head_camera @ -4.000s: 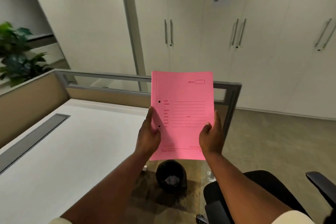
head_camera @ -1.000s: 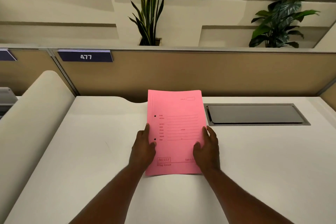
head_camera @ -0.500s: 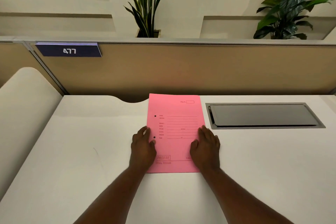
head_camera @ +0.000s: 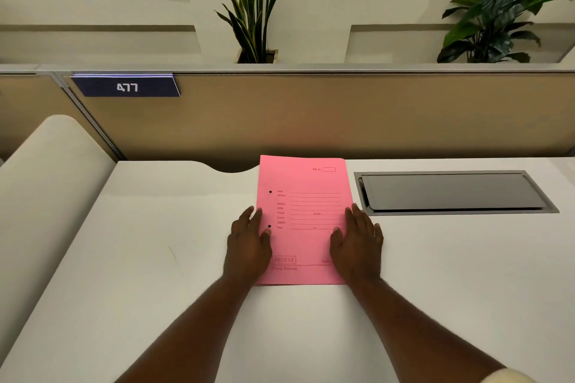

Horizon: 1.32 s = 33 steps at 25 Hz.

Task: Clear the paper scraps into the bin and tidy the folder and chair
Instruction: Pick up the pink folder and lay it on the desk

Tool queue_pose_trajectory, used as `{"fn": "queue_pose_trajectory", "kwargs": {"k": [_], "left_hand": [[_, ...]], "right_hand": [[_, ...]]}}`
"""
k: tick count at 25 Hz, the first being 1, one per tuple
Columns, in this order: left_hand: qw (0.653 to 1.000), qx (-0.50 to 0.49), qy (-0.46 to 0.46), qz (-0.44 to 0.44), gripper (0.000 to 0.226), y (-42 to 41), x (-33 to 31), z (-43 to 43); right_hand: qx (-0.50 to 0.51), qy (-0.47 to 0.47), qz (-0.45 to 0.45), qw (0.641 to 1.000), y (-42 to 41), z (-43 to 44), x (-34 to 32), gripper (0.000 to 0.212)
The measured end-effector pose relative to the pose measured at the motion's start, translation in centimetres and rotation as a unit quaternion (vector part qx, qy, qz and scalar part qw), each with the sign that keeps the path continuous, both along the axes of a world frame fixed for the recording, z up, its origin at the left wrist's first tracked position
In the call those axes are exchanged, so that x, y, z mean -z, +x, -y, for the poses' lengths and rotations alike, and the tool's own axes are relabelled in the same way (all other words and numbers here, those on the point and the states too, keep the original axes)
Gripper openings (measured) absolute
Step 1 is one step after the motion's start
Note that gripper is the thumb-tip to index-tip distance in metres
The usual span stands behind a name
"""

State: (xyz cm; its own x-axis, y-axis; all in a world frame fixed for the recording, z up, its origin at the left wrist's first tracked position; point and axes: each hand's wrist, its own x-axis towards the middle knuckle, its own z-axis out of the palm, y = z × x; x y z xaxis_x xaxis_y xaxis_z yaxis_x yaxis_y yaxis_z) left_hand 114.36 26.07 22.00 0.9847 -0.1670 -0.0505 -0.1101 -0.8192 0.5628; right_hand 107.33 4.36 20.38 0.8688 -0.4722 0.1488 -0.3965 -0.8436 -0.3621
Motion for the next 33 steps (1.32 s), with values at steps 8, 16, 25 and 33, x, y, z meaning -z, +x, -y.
{"fn": "queue_pose_trajectory", "kwargs": {"k": [8, 16, 25, 33], "left_hand": [[0.991, 0.079, 0.057, 0.096, 0.064, -2.0, -3.0, -0.7], [0.979, 0.112, 0.083, 0.151, 0.063, -7.4, -8.4, -3.7], [0.969, 0.116, 0.077, 0.206, 0.066, -12.8, -16.2, -9.2], [0.959, 0.143, 0.072, 0.234, 0.067, -16.8, -20.8, -12.8]], "right_hand": [[-0.026, -0.017, 0.041, 0.999, -2.6, -1.5, -3.0, 0.066], [-0.038, -0.036, 0.065, 0.997, -7.7, -4.1, -8.1, 0.067], [-0.025, -0.063, 0.124, 0.990, -13.5, -10.5, -16.0, 0.069], [0.004, -0.073, 0.152, 0.986, -18.7, -15.0, -20.2, 0.070]]}}
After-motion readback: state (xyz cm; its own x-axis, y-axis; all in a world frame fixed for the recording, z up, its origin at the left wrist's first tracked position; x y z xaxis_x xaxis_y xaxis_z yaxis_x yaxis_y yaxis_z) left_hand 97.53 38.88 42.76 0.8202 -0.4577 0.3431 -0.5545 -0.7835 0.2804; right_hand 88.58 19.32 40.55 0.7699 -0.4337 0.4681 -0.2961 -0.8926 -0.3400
